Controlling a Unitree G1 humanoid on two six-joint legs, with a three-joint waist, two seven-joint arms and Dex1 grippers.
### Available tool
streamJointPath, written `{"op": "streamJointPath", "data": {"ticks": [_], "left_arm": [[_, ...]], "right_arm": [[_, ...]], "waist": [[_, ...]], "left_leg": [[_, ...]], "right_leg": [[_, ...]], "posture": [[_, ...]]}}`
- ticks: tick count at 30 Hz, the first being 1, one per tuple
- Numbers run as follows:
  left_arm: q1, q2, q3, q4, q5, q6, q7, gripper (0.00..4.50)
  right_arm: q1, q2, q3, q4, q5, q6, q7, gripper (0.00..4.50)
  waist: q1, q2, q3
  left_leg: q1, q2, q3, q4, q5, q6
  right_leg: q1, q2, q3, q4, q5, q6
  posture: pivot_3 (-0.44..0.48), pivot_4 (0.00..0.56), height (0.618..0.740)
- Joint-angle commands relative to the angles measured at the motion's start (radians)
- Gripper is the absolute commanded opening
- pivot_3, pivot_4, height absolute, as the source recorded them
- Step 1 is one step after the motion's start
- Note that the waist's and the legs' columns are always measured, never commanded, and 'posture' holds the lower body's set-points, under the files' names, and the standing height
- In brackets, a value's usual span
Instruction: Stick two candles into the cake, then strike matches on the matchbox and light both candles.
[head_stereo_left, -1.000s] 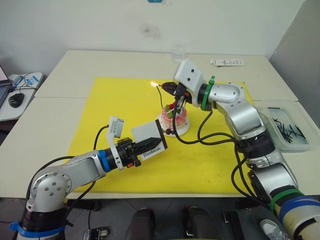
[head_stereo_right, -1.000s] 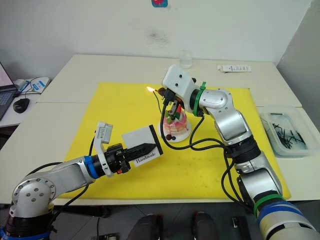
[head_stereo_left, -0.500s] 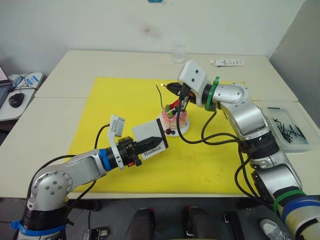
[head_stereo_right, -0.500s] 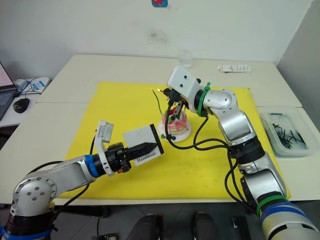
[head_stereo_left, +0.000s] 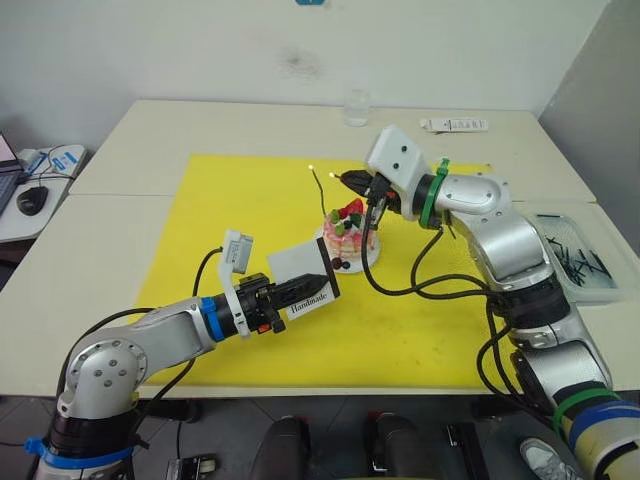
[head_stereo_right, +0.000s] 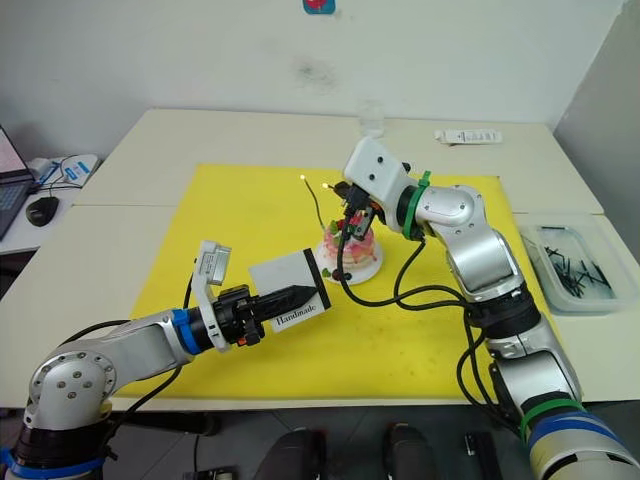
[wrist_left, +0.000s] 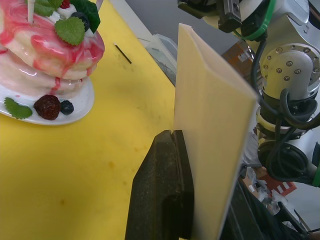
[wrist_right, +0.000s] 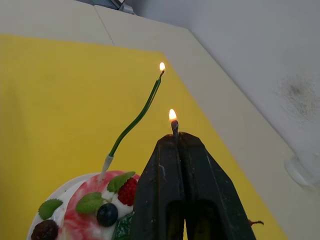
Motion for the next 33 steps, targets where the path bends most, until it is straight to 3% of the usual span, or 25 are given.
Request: {"op": "streamJointPath", "data": {"ticks": [1, 9, 14, 19, 27, 33], "left_arm": [[0.001, 0.021, -0.002, -0.043, -0.003, 0.002, -0.029, 0.00], [0.044, 0.056, -0.058, -0.186, 0.144, -0.054, -0.133, 0.00], [0.020, 0.037, -0.102, -0.226, 0.208, -0.091, -0.168, 0.00], [0.019, 0.004, -0.133, -0.222, 0.253, -0.113, -0.164, 0.00], [0.013, -0.001, -0.178, -0.236, 0.323, -0.136, -0.218, 0.00], [0.012, -0.020, -0.183, -0.236, 0.347, -0.138, -0.219, 0.00]], "right_arm": [[0.040, -0.057, -0.077, -0.160, 0.067, 0.076, 0.034, 0.01], [0.308, -0.241, -0.287, -0.385, 0.188, 0.186, 0.052, 0.01], [0.492, -0.351, -0.430, -0.368, 0.163, 0.148, 0.025, 0.01], [0.623, -0.380, -0.565, -0.268, 0.111, 0.075, -0.068, 0.01], [0.597, -0.364, -0.655, 0.020, 0.065, 0.035, -0.255, 0.01], [0.562, -0.386, -0.666, 0.161, 0.063, 0.029, -0.307, 0.01]], "waist": [[0.002, 0.000, 0.000], [0.005, 0.000, 0.000], [0.005, 0.000, 0.000], [0.003, 0.000, 0.000], [0.002, 0.000, 0.000], [0.001, 0.001, 0.000]], "left_leg": [[0.000, 0.000, 0.000, 0.000, 0.000, 0.000], [0.000, 0.000, 0.000, 0.000, 0.000, 0.000], [0.001, 0.000, 0.001, 0.001, 0.000, 0.000], [0.001, -0.001, 0.001, 0.001, 0.000, 0.000], [0.001, -0.001, 0.002, 0.001, 0.000, 0.000], [0.001, -0.002, 0.003, 0.001, 0.000, 0.000]], "right_leg": [[0.000, 0.000, 0.000, 0.000, 0.000, 0.000], [0.001, -0.001, -0.001, -0.001, -0.005, -0.002], [0.001, -0.001, 0.001, -0.001, -0.005, -0.002], [0.001, 0.000, 0.002, -0.001, -0.005, -0.002], [0.001, 0.002, 0.003, 0.000, -0.004, -0.001], [0.001, 0.003, 0.004, -0.001, -0.004, 0.000]], "posture": [[0.000, 0.150, 0.740], [0.000, 0.150, 0.740], [0.000, 0.150, 0.740], [0.000, 0.150, 0.740], [0.000, 0.150, 0.740], [0.000, 0.150, 0.740]]}}
